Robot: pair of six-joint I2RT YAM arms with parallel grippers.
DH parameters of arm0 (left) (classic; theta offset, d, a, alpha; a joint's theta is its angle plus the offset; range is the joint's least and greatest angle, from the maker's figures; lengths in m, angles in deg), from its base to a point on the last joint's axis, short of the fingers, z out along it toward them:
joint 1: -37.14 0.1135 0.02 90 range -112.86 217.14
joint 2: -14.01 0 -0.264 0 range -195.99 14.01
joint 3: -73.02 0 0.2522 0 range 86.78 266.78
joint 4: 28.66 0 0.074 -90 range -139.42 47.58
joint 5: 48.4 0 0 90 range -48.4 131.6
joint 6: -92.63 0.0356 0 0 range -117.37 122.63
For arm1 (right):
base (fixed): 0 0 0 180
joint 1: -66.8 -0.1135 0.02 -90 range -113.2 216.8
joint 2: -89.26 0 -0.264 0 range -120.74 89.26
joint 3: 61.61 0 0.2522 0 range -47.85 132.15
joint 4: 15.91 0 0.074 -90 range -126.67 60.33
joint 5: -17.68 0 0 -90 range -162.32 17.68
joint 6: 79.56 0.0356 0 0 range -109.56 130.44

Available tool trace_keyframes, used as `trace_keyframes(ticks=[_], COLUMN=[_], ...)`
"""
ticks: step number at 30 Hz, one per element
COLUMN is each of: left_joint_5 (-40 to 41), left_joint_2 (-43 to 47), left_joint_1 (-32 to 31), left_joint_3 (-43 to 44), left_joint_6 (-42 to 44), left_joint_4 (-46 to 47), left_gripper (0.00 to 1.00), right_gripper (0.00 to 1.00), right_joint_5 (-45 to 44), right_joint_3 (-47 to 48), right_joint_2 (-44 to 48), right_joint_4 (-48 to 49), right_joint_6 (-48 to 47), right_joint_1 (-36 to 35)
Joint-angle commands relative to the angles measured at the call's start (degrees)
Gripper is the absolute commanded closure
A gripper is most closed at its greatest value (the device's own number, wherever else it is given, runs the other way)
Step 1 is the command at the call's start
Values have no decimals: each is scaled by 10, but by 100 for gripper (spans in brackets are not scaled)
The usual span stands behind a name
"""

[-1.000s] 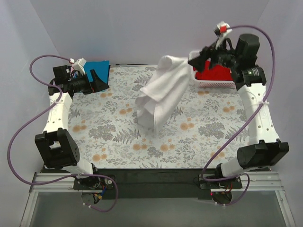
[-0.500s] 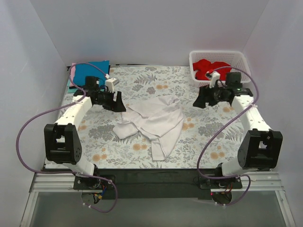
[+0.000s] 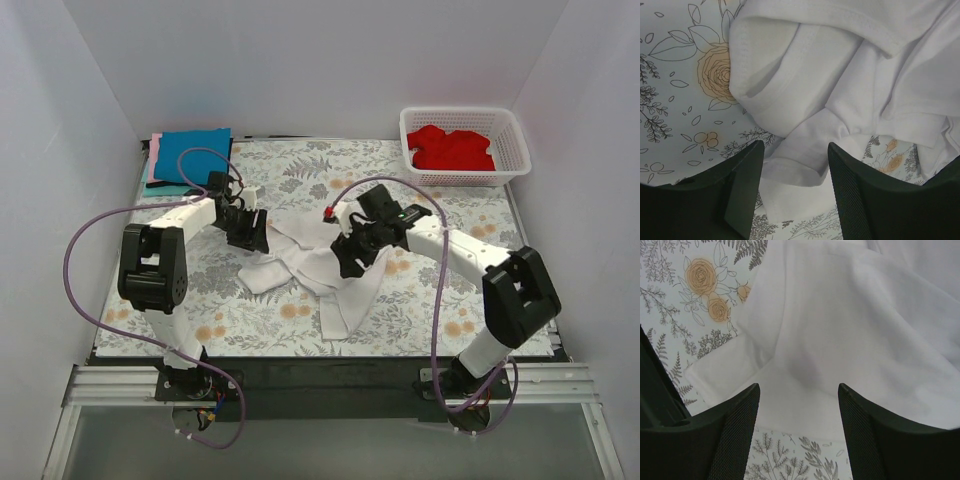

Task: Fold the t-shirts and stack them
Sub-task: Flatten the tshirt out

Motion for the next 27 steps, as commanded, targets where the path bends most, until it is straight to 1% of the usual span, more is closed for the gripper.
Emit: trace_keyframes(ticks=[1, 4, 6, 8, 9, 11, 12, 13, 15, 16, 17, 18, 19, 20, 23, 24, 26, 27], left_joint_5=[8, 0, 1, 4, 4, 5, 4, 8, 10, 12, 19, 25, 31, 42, 51, 59, 70, 84], left_joint_2=[24, 26, 27, 29, 31, 31, 32, 31, 31, 31, 31, 30, 33, 35, 55, 61, 78, 86], left_joint_1=[-3, -3, -3, -3, -3, -3, -3, -3, -3, -3, -3, -3, -2, 2, 17, 21, 35, 39], left_joint_3=[-15, -35, -42, -47, -48, -51, -52, -55, -58, -60, -63, -66, -67, -73, -78, -80, -81, -86], left_joint_6=[-10, -13, -11, -6, -5, -6, -5, -5, -4, -2, -1, 1, 4, 6, 23, 35, 51, 68], left_joint_4=[-8, -14, -18, -24, -25, -29, -31, -31, -32, -33, -34, -33, -33, -32, -36, -40, -54, -57], left_gripper=[47, 47, 49, 54, 58, 63, 67, 70, 73, 79, 82, 89, 100, 100, 100, 100, 100, 100], right_gripper=[30, 29, 29, 29, 29, 35, 39, 48, 58, 69, 74, 79, 92, 99, 99, 99, 99, 99], right_joint_5=[-58, -86, -101, -117, -121, -135, -140, -149, -154, -157, -159, -163, -170, -174, -185, -186, -187, -183], right_joint_3=[31, 56, 66, 70, 71, 65, 62, 60, 47, 41, 34, 24, 18, 13, 1, -8, -19, -26], right_joint_2=[-39, -83, -105, -126, -130, -139, -139, -138, -133, -123, -117, -110, -91, -81, -27, 6, 39, 73], right_joint_4=[42, 49, 48, 49, 49, 53, 53, 54, 52, 52, 51, 50, 44, 40, 15, 7, -12, -19], right_joint_6=[2, 1, -3, -9, -10, -13, -19, -23, -31, -34, -36, -38, -42, -44, -54, -56, -71, -78], right_joint_1=[-51, -84, -98, -110, -111, -111, -111, -111, -111, -112, -111, -110, -111, -110, -98, -90, -55, -38])
